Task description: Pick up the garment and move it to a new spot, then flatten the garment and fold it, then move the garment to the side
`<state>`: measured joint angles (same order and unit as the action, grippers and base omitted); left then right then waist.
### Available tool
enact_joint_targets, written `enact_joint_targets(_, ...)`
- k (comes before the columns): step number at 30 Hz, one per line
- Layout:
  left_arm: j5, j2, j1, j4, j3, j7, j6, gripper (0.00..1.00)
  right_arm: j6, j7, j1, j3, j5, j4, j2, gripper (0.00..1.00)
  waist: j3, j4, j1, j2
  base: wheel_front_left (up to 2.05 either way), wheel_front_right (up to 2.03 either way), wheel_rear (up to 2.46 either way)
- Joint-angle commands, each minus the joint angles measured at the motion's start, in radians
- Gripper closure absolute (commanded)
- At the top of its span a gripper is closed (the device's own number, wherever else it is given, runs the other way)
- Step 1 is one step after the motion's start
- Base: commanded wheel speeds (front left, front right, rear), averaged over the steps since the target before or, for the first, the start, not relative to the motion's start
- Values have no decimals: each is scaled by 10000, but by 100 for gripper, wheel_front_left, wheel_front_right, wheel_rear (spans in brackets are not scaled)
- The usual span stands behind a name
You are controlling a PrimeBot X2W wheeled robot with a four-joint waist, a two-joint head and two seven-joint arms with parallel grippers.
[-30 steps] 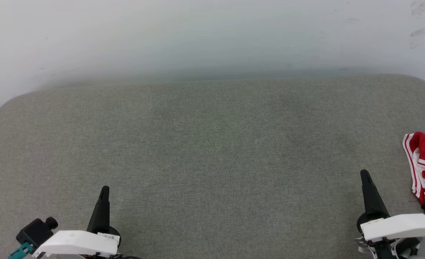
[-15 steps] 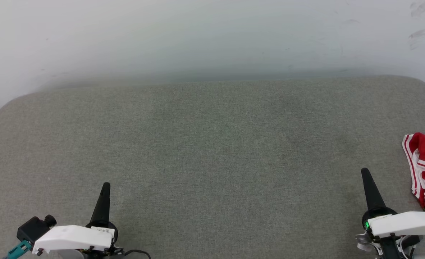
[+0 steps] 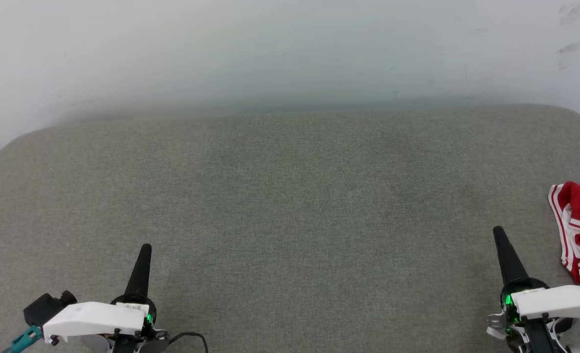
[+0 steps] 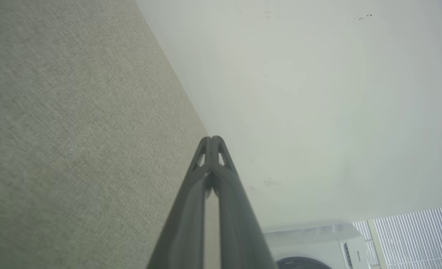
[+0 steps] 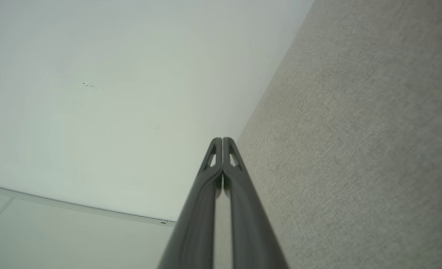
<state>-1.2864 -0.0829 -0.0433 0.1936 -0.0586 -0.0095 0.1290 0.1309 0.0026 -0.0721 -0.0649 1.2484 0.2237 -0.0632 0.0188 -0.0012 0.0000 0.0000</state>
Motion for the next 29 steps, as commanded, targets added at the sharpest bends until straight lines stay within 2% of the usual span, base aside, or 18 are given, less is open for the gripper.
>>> enact_joint_targets(1,-255,-2,-183,-14,-37,81,19,100,-1,70,-192,-38,269,-44,-62,100,-5,1,0,0,0,0,0)
enact_joint_targets(29,-2420,99,-529,343,-210,715,26,100,-2,687,-358,-230,2625,131,-22,100,-99,8,0,0,0,0,0)
